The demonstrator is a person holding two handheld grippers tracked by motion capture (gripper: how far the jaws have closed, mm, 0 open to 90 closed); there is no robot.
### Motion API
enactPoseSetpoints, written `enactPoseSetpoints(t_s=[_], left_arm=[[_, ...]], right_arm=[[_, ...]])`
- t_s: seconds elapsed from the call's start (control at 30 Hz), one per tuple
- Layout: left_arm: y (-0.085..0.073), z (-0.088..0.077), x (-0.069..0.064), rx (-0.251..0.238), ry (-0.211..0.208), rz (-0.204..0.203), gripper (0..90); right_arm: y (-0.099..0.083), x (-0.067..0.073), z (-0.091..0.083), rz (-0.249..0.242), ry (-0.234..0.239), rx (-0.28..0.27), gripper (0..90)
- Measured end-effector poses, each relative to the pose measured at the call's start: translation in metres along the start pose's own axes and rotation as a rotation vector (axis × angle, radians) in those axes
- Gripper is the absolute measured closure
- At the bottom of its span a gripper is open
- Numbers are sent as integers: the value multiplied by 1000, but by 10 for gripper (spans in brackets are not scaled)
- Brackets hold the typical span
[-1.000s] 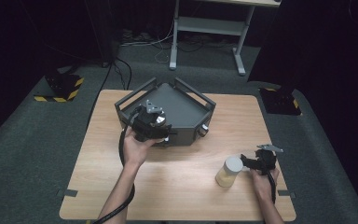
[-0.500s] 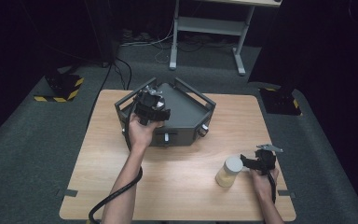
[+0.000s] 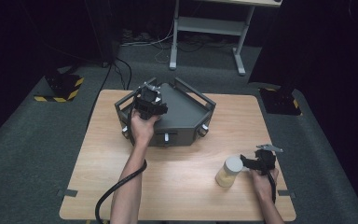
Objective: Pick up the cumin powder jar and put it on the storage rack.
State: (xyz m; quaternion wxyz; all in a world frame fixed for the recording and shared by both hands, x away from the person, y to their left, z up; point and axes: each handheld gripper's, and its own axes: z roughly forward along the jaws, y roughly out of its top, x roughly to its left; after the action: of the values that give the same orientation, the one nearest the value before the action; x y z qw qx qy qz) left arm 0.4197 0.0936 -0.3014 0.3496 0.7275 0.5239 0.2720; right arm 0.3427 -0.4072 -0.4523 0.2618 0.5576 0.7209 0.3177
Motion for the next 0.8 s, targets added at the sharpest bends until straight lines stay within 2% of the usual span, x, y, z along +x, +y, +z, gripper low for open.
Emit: enactPoseSetpoints(t_s=[0.03, 0.07, 0.1, 0.13, 0.17, 0.23, 0.27, 0.33, 0.5, 0.53, 0.57, 0.8], left_arm=[[0, 1, 0, 2, 1, 1, 318], [-4, 3, -2, -15, 0, -24, 318], [-5, 4, -2, -15, 0, -27, 318], [-2, 3, 1, 3, 0, -1, 318], [-6, 5, -1, -14, 1, -29, 318], [-6, 6, -1, -14, 2, -25, 318], [-4, 5, 0, 7, 5, 12, 318], [-5, 6, -1, 13, 11, 19, 318], [-9, 8, 4, 0, -5, 2, 318], [-12, 10, 3, -19, -11, -27, 318], [-9, 8, 6, 1, -14, -2, 318], [-7, 8, 7, 7, -19, -9, 315]], right_arm=[[0, 0, 0, 0, 0, 0, 83], [0, 0, 0, 0, 0, 0, 83], [0, 0, 0, 0, 0, 0, 83], [0, 0, 0, 0, 0, 0, 83], [0, 0, 0, 0, 0, 0, 83], [0, 0, 0, 0, 0, 0, 83], [0, 0, 0, 0, 0, 0, 83], [0, 0, 0, 0, 0, 0, 83], [0, 0, 0, 0, 0, 0, 83], [0, 0, 0, 0, 0, 0, 83], [0, 0, 0, 0, 0, 0, 83], [0, 0, 0, 4, -3, 0, 84]])
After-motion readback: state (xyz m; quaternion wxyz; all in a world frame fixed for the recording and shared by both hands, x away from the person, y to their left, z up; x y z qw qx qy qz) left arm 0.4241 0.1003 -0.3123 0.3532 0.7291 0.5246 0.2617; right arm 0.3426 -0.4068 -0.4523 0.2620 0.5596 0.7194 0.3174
